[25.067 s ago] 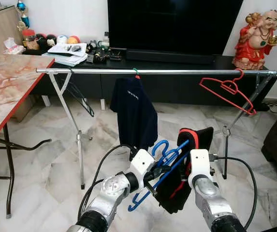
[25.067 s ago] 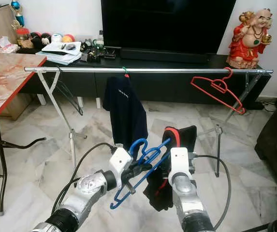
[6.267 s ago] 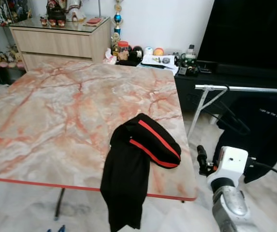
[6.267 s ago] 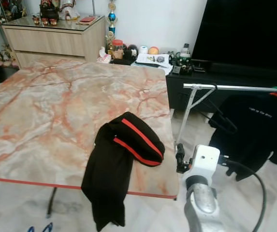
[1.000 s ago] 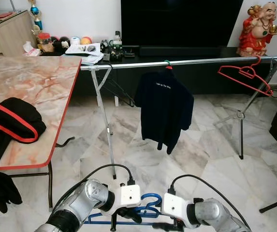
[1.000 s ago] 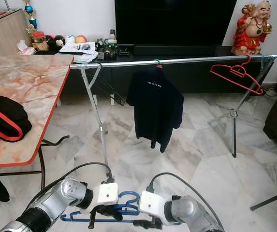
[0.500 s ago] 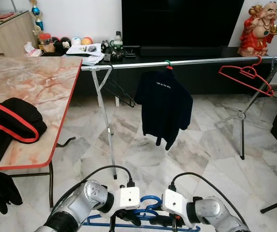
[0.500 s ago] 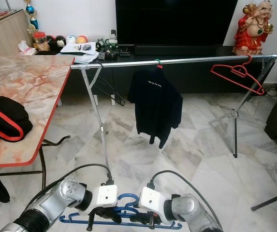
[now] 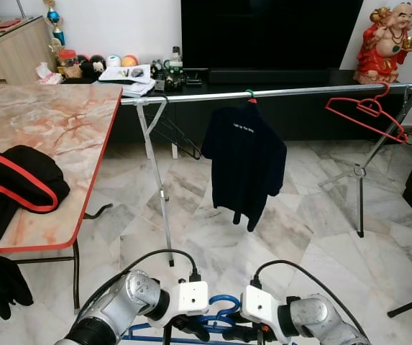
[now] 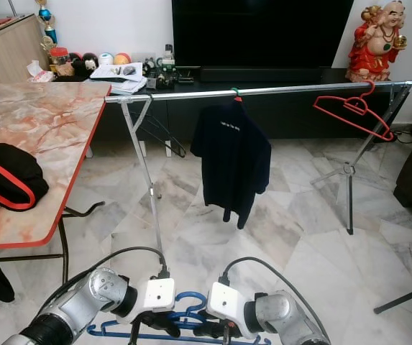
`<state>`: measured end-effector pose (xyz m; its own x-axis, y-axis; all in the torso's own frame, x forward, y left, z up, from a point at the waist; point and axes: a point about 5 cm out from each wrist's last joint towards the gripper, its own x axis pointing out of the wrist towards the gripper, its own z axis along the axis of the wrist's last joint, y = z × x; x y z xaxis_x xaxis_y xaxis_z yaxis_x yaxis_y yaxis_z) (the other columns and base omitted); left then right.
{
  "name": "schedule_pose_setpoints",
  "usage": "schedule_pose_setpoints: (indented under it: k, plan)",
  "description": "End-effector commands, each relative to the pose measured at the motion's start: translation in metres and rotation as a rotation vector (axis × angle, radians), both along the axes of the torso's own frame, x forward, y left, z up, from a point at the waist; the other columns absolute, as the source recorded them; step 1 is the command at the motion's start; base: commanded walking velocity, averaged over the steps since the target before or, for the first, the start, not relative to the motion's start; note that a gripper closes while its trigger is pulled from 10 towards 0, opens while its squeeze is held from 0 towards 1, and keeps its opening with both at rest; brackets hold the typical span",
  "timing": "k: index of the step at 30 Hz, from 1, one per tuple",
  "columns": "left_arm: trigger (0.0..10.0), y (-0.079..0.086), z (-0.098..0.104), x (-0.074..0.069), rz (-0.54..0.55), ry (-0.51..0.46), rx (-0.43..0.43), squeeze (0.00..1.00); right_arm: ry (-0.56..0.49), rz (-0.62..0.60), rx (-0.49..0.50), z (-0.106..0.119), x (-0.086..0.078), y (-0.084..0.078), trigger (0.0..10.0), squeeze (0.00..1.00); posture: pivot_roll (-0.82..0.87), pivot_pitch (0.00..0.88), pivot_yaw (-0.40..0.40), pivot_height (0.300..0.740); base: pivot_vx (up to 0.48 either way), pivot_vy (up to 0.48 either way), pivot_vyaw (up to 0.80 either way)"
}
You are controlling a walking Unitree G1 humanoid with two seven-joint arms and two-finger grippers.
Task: Hang hanger
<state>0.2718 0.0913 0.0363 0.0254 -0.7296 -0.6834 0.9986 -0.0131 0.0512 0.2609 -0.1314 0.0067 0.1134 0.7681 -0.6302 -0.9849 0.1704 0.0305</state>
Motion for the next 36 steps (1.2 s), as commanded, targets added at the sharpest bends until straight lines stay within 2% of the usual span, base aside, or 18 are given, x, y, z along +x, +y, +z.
schedule_pose_setpoints:
  k: [1, 2, 3, 4, 5, 14, 23, 36]
  plan:
    - [10.0, -0.0143, 0.0080, -0.0006, -0.048, -0.028, -0.039, 0.00, -0.002, 0.047, -0.006, 0.0005, 0.0003, 0.0106, 7.7, 0.00, -0.03, 0.000, 0.000, 0.740, 0.000, 0.000, 0.00]
    - [10.0, -0.0149, 0.0081, -0.0007, -0.048, -0.029, -0.041, 0.00, 0.003, 0.055, -0.009, 0.0002, -0.0002, 0.0111, 4.5, 0.00, -0.03, 0.000, 0.000, 0.740, 0.000, 0.000, 0.00]
    - [10.0, -0.0152, 0.0081, -0.0007, -0.049, -0.029, -0.041, 0.00, 0.004, 0.059, -0.011, 0.0000, -0.0005, 0.0113, 3.8, 0.00, -0.03, 0.000, -0.001, 0.740, 0.000, 0.000, 0.00]
    - [10.0, -0.0156, 0.0083, -0.0006, -0.049, -0.030, -0.042, 0.00, 0.003, 0.060, -0.015, -0.0004, -0.0005, 0.0116, 0.4, 0.00, -0.03, 0.000, -0.001, 0.740, 0.000, 0.000, 0.00]
    - [10.0, -0.0159, 0.0084, -0.0005, -0.049, -0.032, -0.043, 0.00, 0.002, 0.055, -0.021, -0.0011, -0.0004, 0.0119, 0.0, 0.00, -0.03, 0.000, -0.002, 0.740, 0.000, 0.000, 0.00]
    - [10.0, -0.0187, 0.0099, 0.0000, -0.052, -0.035, -0.053, 0.00, 0.009, 0.061, -0.021, -0.0026, -0.0013, 0.0158, 0.0, 0.00, -0.03, 0.000, -0.003, 0.740, 0.000, 0.000, 0.00]
    - [10.0, -0.0236, 0.0141, -0.0006, -0.053, -0.043, -0.108, 0.00, 0.011, 0.057, -0.011, -0.0018, -0.0004, 0.0170, 0.0, 0.00, -0.03, 0.000, -0.006, 0.740, 0.000, 0.000, 0.00]
    - [10.0, -0.0240, 0.0154, -0.0010, -0.057, -0.052, -0.124, 0.00, 0.017, 0.060, -0.012, -0.0023, -0.0009, 0.0174, 0.0, 0.00, -0.03, 0.000, -0.006, 0.740, 0.000, 0.000, 0.00]
